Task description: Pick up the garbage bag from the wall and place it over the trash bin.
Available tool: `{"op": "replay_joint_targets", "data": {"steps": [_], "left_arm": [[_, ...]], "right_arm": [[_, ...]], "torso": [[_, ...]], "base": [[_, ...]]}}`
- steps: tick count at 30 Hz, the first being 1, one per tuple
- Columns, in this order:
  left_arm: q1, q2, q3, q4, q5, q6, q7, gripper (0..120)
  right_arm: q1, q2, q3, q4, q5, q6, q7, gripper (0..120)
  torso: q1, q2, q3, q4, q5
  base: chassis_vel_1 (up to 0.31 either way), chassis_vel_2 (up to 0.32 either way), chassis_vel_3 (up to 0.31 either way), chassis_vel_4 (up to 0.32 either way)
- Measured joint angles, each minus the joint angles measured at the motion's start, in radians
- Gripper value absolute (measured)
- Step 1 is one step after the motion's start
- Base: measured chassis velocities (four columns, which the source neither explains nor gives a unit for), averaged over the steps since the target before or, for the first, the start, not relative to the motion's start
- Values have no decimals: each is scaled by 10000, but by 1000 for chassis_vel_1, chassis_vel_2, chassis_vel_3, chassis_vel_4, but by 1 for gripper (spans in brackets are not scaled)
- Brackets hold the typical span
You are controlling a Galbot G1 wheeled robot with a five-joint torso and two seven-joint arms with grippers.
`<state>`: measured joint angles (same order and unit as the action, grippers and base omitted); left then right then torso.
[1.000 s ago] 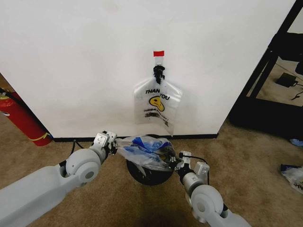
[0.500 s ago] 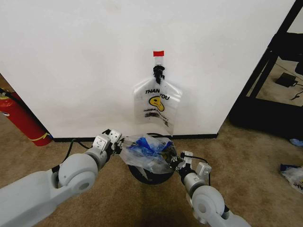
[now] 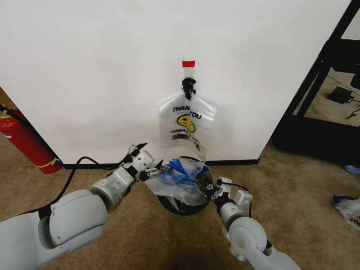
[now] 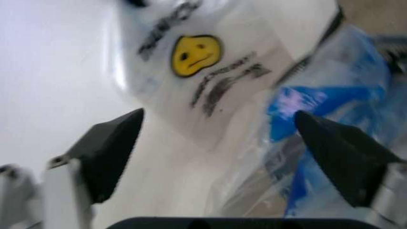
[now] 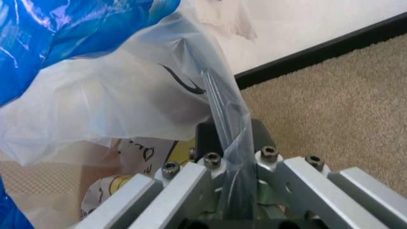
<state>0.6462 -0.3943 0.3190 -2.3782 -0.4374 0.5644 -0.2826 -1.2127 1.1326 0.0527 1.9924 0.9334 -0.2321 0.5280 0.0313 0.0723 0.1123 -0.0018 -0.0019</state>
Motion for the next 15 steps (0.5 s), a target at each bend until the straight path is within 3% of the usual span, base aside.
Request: {"op": "replay_joint_targets", "data": {"steps": [1,2,4,6,8,15], "left_arm": [[-17,12,72,53,308,-45,241,97],[-51,35,278,250,1290,-137,921,99],[-80,26,369,349,1715,-167,1174,100],[-279,-153,670,704,2875,-305,1748,100],[-701,-396,1154,1133,3600,-396,2122,100],[-1169,-755,1720,1449,3726,-223,2190,99]], "right_arm": [[27,7,-15,-6,1,-9,23,0],[107,12,-69,-11,20,-46,69,0],[149,14,-105,-11,40,-71,91,0],[214,0,-203,-29,58,-105,119,0],[224,-51,-262,-89,44,-114,135,0],[166,17,-252,-148,23,-141,215,0]], "torso": [[0,0,0,0,0],[0,0,0,2,0],[0,0,0,4,1],[0,0,0,9,0],[1,0,1,-1,-2],[0,0,1,4,0]], "base": [[0,0,0,0],[0,0,0,0],[0,0,0,0],[0,0,0,0],[0,0,0,0],[0,0,0,0]]}}
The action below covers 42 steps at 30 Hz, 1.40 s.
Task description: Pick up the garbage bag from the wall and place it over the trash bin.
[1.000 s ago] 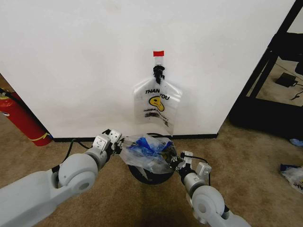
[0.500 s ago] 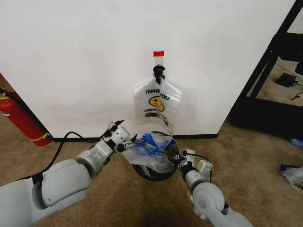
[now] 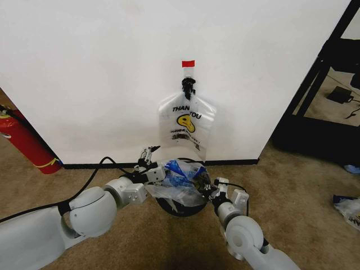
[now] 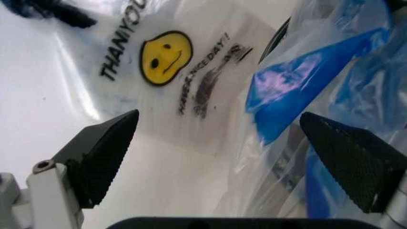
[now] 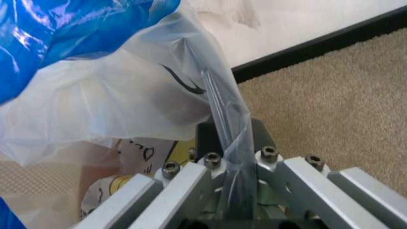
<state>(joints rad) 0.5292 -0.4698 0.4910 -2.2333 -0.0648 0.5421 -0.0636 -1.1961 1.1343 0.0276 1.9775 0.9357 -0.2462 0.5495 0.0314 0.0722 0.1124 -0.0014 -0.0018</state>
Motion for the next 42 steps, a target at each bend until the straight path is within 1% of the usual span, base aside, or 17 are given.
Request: {"op": "replay_joint_targets", "data": {"steps": [4,7,10,13,14,17,20,22,23,24,26,28,31,34,35,40,42], "left_arm": [[-113,-98,284,156,215,13,71,99],[-202,-138,490,287,287,-4,87,99],[-559,-342,888,432,295,-6,86,99],[-1406,-806,1751,681,280,4,72,98],[-1406,-806,1751,681,280,4,72,98],[-1868,-1083,2238,799,236,9,46,94],[-1916,-1097,2351,824,175,7,58,89],[-1873,-1071,2369,819,13,19,60,83],[-1783,-1041,2370,806,-137,43,59,76],[-1758,-1039,2370,805,-158,43,58,74],[-1677,-1048,2361,838,-192,39,52,65],[-1675,-1054,2362,847,-193,39,52,63],[-1706,-1104,2377,1011,-214,39,47,46],[-1708,-1138,2391,1109,-224,37,35,34],[-1708,-1138,2391,1109,-224,37,35,34],[-1699,-1219,2498,1089,-231,28,7,14],[-1708,-1236,2517,1082,-236,28,1,11]], "right_arm": [[4,49,-41,-46,-25,-2,20,0],[33,55,-70,-51,-31,-8,22,0],[40,40,-98,-74,-37,-14,22,0],[0,33,-65,-92,-73,-14,28,0],[0,33,-65,-92,-73,-14,28,0],[-10,32,-25,-71,-79,-17,63,0],[-9,21,-20,-65,-79,-19,64,0],[-9,19,-8,-61,-79,-18,64,0],[-12,20,1,-62,-81,-19,64,0],[-14,20,2,-61,-82,-18,64,0],[-33,21,-9,-61,-88,-19,64,0],[-34,21,-12,-61,-88,-19,63,0],[-29,40,-29,-8,-88,-23,69,0],[-53,30,-29,56,-92,-26,80,0],[-53,30,-29,56,-92,-26,80,0],[-117,8,-27,89,-122,-32,86,0],[-122,14,-26,93,-125,-33,86,0]], "torso": [[1,0,0,-4,0],[0,0,0,4,0],[0,0,0,0,1],[0,0,0,-4,-1],[0,0,0,-4,-1],[0,0,0,-7,3],[0,0,0,-1,1],[0,0,0,1,1],[0,0,0,1,1],[0,0,0,1,1],[0,0,0,0,-1],[0,0,0,0,-1],[0,0,0,-2,1],[0,0,0,-1,0],[0,0,0,-1,0],[0,0,0,-1,0],[0,0,0,-1,0]], "base": [[0,0,0,0],[0,0,0,0],[0,0,0,0],[0,0,0,0],[0,0,0,0],[0,0,0,0],[0,0,0,0],[0,0,0,0],[0,0,0,0],[0,0,0,0],[0,0,0,0],[0,0,0,0],[0,0,0,0],[0,0,0,0],[0,0,0,0],[0,0,0,0],[0,0,0,0]]}}
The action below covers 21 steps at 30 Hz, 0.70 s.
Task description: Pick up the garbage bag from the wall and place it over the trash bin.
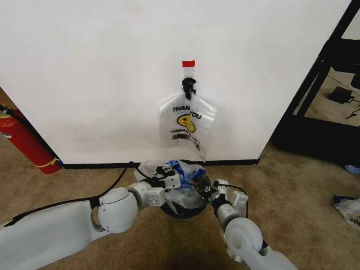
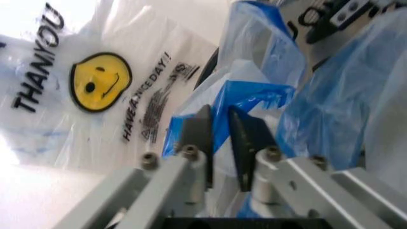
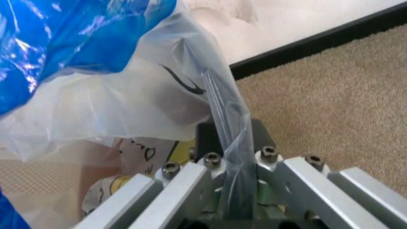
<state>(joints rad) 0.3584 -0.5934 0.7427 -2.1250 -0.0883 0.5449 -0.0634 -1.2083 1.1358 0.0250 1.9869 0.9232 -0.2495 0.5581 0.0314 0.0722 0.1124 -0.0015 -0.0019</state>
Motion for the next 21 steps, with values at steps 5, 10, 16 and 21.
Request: {"op": "replay_joint_targets", "data": {"steps": [5,10,16,21], "left_arm": [[-229,-139,172,-17,-105,-35,-98,0],[-304,-191,146,-1,-421,-141,-269,0],[-732,-482,-282,-516,-3657,382,-1474,0],[-1717,-1144,-326,-621,-6602,1029,-2763,0]], "right_arm": [[-24,25,-18,2,-27,-4,4,0],[-28,23,-19,2,-45,-5,5,0],[-78,36,-76,-46,-238,-4,-27,0],[-150,26,-139,-39,-410,-3,-94,0]], "torso": [[0,0,0,-1,1],[0,0,0,-1,0],[0,0,0,2,1],[0,0,0,-3,3]], "base": [[0,0,0,0],[0,0,0,0],[0,0,0,0],[0,0,0,0]]}}
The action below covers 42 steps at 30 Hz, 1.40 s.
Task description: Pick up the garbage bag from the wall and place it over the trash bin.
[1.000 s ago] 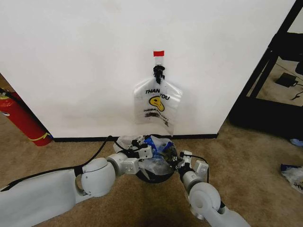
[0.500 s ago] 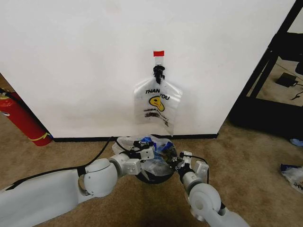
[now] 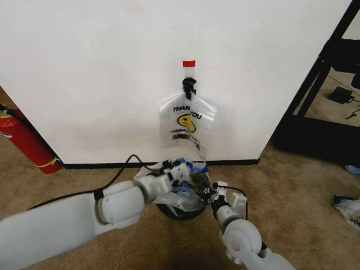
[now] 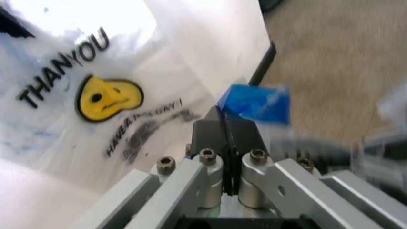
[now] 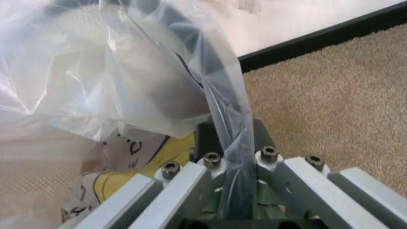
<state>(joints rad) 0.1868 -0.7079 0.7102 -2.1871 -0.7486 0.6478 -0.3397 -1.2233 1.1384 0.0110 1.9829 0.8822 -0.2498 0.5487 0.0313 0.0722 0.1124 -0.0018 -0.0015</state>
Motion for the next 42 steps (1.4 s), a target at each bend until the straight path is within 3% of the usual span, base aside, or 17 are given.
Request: {"op": "replay_joint_targets", "data": {"steps": [3,8,18,23,28,36,42], "left_arm": [[-642,-586,181,515,-1022,238,-502,0],[-1137,-923,636,1538,-1320,447,-666,0],[-1488,-410,895,2553,-1427,563,-488,0],[-1153,-132,786,2625,-1198,551,-327,0],[107,657,-436,2517,-780,477,-76,0],[1643,1591,-1389,2151,-327,43,142,0],[2161,1687,-1570,1756,-486,-623,-238,0]], "right_arm": [[-130,-41,-65,162,-170,4,-105,0],[-352,-198,-146,497,-612,82,-444,0],[-765,-556,-80,678,-1618,676,-1367,0],[-916,-683,15,722,-1934,1079,-1751,0],[-944,-790,274,920,-1710,1410,-1894,0],[-906,-642,502,1101,-923,1566,-1660,0],[-850,-461,505,1132,-605,1485,-1416,0]], "torso": [[0,0,0,0,-3],[0,0,0,2,-4],[0,0,0,3,-3],[0,0,-1,2,-5],[0,0,-1,7,-3],[0,0,-1,3,-6],[0,0,-1,3,-6]], "base": [[0,0,0,0],[0,0,0,0],[0,0,0,0],[0,0,0,0],[0,0,0,0],[0,0,0,0],[0,0,0,0]]}}
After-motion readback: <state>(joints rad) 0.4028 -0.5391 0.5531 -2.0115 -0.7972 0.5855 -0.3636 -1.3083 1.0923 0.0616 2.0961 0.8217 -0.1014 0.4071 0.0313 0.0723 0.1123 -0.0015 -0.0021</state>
